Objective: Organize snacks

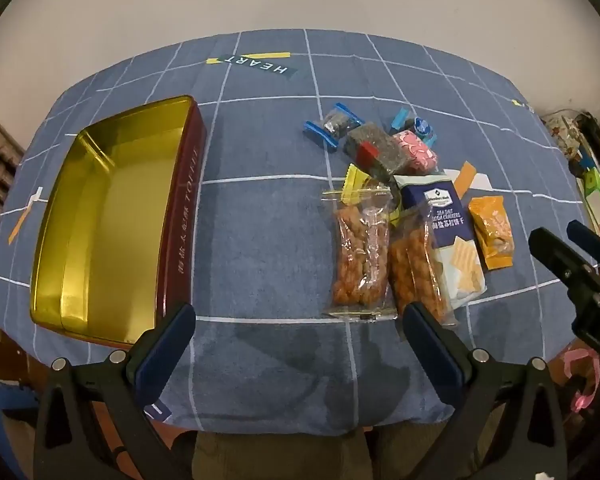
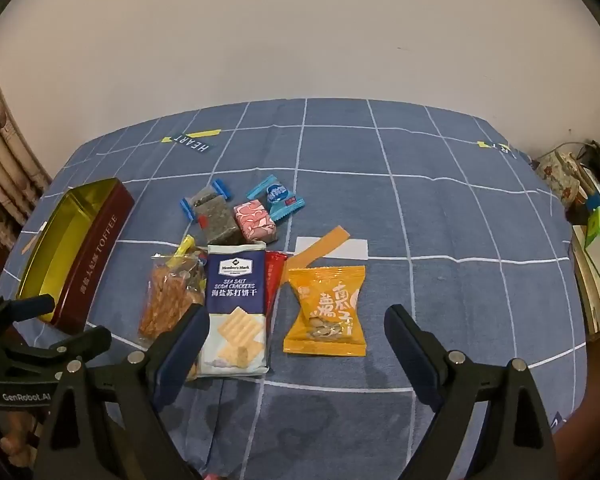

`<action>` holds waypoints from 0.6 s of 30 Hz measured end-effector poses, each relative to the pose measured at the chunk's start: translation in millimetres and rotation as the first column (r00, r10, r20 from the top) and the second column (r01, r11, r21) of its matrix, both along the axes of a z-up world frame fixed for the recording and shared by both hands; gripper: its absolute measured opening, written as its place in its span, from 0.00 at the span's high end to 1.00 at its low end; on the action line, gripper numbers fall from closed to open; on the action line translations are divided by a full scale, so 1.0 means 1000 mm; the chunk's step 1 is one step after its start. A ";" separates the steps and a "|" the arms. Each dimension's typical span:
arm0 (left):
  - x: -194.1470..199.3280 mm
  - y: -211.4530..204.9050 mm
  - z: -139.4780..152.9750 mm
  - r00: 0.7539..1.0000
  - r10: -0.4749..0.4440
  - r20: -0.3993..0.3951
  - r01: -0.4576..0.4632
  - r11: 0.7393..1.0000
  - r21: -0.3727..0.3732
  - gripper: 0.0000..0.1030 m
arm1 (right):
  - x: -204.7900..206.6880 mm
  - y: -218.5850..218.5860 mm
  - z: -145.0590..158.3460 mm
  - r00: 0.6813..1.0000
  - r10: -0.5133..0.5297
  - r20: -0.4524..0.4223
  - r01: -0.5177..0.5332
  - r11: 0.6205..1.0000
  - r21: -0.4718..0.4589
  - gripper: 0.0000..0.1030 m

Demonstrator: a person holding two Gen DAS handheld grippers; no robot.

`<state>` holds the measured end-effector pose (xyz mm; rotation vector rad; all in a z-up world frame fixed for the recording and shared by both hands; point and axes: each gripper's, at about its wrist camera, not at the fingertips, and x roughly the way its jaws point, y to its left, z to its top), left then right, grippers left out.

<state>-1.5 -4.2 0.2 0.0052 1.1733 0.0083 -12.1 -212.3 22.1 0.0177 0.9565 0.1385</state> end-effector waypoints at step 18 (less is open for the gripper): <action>0.003 0.001 -0.014 0.999 -0.011 -0.036 0.011 1.000 0.001 0.03 | 0.005 0.001 -0.009 1.000 -0.005 -0.004 0.005 1.000 -0.008 0.11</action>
